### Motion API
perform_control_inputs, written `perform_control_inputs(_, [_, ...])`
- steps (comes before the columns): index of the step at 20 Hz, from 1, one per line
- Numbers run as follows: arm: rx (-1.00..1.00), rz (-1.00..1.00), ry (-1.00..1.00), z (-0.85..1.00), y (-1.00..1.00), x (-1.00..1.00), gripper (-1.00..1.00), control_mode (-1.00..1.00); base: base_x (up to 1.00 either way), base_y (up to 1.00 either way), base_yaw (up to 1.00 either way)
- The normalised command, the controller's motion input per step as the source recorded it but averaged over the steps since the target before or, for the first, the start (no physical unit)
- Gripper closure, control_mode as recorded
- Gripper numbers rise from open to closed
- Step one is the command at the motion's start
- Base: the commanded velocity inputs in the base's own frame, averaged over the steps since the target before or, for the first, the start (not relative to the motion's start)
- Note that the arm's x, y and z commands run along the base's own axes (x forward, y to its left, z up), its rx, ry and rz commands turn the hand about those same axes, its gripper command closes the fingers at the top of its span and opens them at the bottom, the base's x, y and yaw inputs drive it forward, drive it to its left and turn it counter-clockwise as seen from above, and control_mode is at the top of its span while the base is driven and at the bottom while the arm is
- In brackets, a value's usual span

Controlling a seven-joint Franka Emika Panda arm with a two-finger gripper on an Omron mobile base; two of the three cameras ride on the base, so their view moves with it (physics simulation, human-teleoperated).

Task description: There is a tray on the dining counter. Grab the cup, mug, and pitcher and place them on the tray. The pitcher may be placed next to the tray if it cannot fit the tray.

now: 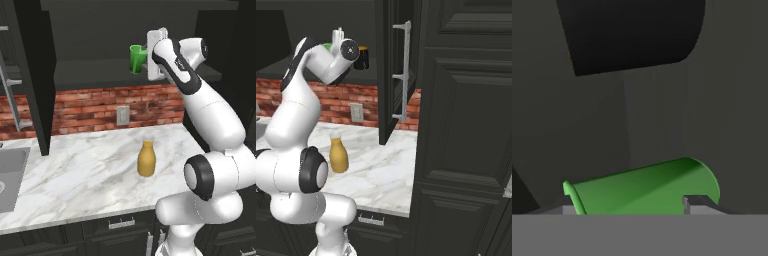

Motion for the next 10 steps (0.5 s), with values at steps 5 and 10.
perform_control_inputs(5, [0.0, -0.09, 0.0, 0.32, -0.04, -0.37, 1.0, -1.0, 0.0, 0.0, 0.0])
perform_control_inputs(10, [0.0, -0.06, 0.1, 0.38, -0.08, -0.48, 1.0, -1.0, 0.0, 0.0, 0.0])
